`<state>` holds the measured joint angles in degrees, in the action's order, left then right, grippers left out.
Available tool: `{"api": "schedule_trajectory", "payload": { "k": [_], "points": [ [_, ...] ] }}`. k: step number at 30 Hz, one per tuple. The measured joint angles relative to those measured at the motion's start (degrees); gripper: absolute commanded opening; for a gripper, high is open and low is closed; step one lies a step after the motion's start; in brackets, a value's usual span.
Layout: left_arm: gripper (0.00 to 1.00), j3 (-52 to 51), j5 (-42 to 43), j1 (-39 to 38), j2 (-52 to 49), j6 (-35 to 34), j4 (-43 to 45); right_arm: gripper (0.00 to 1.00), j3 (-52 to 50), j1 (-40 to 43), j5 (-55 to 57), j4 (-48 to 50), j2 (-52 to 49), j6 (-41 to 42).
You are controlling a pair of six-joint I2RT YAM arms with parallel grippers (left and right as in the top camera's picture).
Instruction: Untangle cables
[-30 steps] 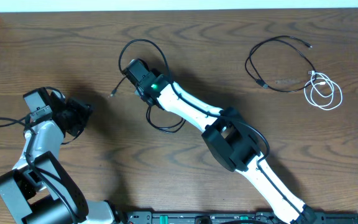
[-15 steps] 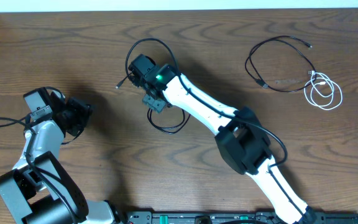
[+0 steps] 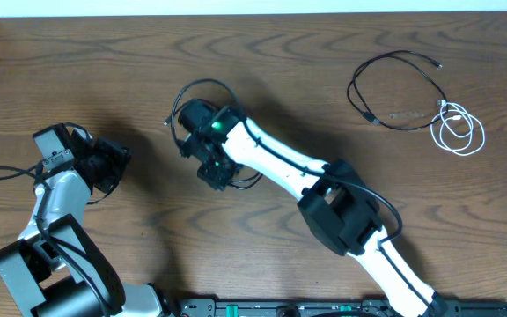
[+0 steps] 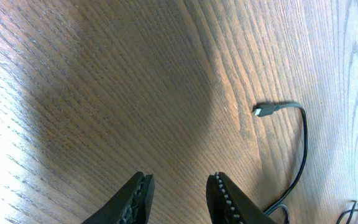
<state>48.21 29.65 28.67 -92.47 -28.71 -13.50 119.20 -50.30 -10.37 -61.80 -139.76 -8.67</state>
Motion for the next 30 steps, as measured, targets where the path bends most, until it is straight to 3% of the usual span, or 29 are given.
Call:
{"api": "schedule_trajectory", "payload": {
  "k": [3, 6, 7, 9, 20, 30],
  "points": [
    [0.34, 0.0, 0.0, 0.0, 0.0, 0.0, 0.0, 0.41, -2.19, -0.57, 0.57, 2.73, 0.22, -0.07],
    [0.34, 0.0, 0.0, 0.0, 0.0, 0.0, -0.02, 0.22, -4.44, -0.68, 2.03, 6.6, 1.09, -0.48],
    [0.34, 0.0, 0.0, 0.0, 0.0, 0.0, 0.02, 0.08, -5.31, -0.68, 2.64, 7.96, 1.36, -0.79],
    [0.34, 0.0, 0.0, 0.0, 0.0, 0.0, 0.0, 0.01, -6.47, -0.66, 3.32, 9.11, 1.95, -0.66],
    [0.34, 0.0, -0.02, 0.0, 0.0, 0.0, -0.02, 0.01, -5.97, 0.52, 0.15, 6.97, 2.14, -0.63],
    [0.34, 0.0, -0.02, 0.0, 0.0, 0.0, 0.0, 0.01, -4.2, 10.23, -21.44, 7.37, 8.2, -0.83]
  ]
}}
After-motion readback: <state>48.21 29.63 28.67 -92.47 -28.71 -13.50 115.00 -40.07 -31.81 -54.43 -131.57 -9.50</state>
